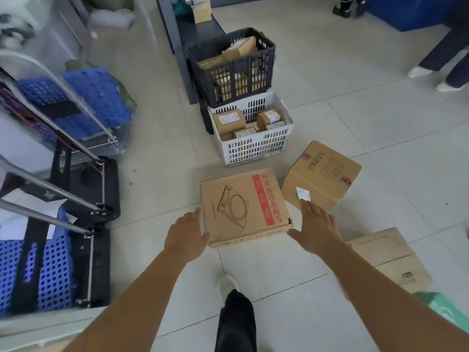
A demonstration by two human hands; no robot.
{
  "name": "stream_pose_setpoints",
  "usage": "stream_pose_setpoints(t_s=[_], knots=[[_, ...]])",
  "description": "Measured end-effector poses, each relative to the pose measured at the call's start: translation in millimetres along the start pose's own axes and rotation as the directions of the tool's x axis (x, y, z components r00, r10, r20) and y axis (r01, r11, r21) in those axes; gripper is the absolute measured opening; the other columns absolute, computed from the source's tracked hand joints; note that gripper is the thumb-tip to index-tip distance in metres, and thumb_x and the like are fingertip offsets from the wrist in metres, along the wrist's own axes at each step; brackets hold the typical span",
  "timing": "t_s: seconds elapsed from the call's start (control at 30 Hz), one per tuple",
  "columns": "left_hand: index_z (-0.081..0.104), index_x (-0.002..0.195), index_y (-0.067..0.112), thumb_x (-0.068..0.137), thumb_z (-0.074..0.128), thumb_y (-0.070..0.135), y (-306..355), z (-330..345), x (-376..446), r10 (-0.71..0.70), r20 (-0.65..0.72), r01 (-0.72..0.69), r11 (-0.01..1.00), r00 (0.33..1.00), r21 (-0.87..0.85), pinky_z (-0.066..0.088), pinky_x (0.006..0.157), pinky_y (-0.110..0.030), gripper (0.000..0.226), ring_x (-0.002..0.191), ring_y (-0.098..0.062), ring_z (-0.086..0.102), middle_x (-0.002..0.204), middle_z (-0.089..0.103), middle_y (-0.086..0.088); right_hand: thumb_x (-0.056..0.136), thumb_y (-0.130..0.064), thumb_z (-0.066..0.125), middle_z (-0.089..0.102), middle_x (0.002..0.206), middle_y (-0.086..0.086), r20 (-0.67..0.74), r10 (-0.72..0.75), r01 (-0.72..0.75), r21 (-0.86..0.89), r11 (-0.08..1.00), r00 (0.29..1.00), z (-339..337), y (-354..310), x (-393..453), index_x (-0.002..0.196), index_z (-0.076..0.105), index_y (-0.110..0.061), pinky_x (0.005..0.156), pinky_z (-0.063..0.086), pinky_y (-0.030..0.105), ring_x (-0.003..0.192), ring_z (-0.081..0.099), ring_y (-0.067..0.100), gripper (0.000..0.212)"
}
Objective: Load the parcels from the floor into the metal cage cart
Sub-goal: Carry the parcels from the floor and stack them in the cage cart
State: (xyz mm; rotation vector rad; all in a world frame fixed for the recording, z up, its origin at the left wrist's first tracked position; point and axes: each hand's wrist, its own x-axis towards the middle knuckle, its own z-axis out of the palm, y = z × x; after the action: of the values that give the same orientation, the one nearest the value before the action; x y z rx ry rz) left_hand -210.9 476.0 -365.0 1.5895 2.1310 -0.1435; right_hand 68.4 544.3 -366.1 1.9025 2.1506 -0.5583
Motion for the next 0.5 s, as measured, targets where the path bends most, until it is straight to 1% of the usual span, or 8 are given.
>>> stream_pose_setpoints(t_s=[0.07,0.13,0.23,0.37,0.5], knots=[[0.014,0.153,0.017,0.095,0.05,0.042,-3.4,-1.4,33.9,-0.003,0.019,0.003,1.0,1.0,-0.019,0.033,0.108,-0.035,0.072,0.134,-0.023,0.037,0.148,0.038,-0.005,0.09,-0.049,0.059,0.026,0.156,0.0,0.016,0.015,-0.015,0.004,1.0,1.0,1.8,-6.8,32.6,0.151,0.014,-0.017,0.115,0.023,0.038,0.144,0.025,0.021,0.082],[0.015,0.152,0.017,0.094,0.051,0.042,-8.6,-1.9,65.4,-0.015,0.041,0.017,0.999,0.999,-0.039,0.034,0.108,-0.035,0.072,0.134,-0.023,0.038,0.148,0.038,-0.005,0.09,-0.05,0.058,0.022,0.158,0.001,0.048,0.038,-0.038,-0.001,0.999,0.998,5.3,-12.0,64.9,0.153,0.01,-0.016,0.116,0.023,0.039,0.145,0.023,0.021,0.086],[0.016,0.151,0.018,0.095,0.05,0.041,-18.6,2.8,110.7,-0.038,0.055,0.039,0.999,0.998,-0.012,0.034,0.107,-0.036,0.07,0.133,-0.023,0.039,0.146,0.04,-0.005,0.091,-0.05,0.056,0.019,0.16,0.003,0.083,0.058,-0.056,-0.019,0.998,0.995,15.4,-15.2,110.3,0.154,0.005,-0.014,0.116,0.022,0.039,0.146,0.02,0.023,0.089],[0.013,0.152,0.016,0.095,0.048,0.043,-30.7,24.8,165.6,-0.078,0.11,0.074,0.996,0.991,0.046,0.033,0.108,-0.036,0.072,0.135,-0.024,0.037,0.149,0.036,-0.006,0.09,-0.051,0.057,0.024,0.157,0.002,0.116,0.074,-0.07,-0.045,0.997,0.99,39.6,-7.7,167.2,0.153,0.009,-0.015,0.116,0.024,0.04,0.145,0.022,0.023,0.087],[0.011,0.153,0.016,0.096,0.047,0.044,-38.6,61.1,217.2,-0.11,0.15,0.1,0.992,0.983,0.076,0.033,0.109,-0.037,0.074,0.136,-0.025,0.035,0.151,0.033,-0.006,0.09,-0.05,0.058,0.023,0.157,0.001,0.148,0.083,-0.077,-0.048,0.996,0.986,74.6,7.4,221.1,0.153,0.011,-0.014,0.116,0.024,0.04,0.146,0.021,0.022,0.087]])
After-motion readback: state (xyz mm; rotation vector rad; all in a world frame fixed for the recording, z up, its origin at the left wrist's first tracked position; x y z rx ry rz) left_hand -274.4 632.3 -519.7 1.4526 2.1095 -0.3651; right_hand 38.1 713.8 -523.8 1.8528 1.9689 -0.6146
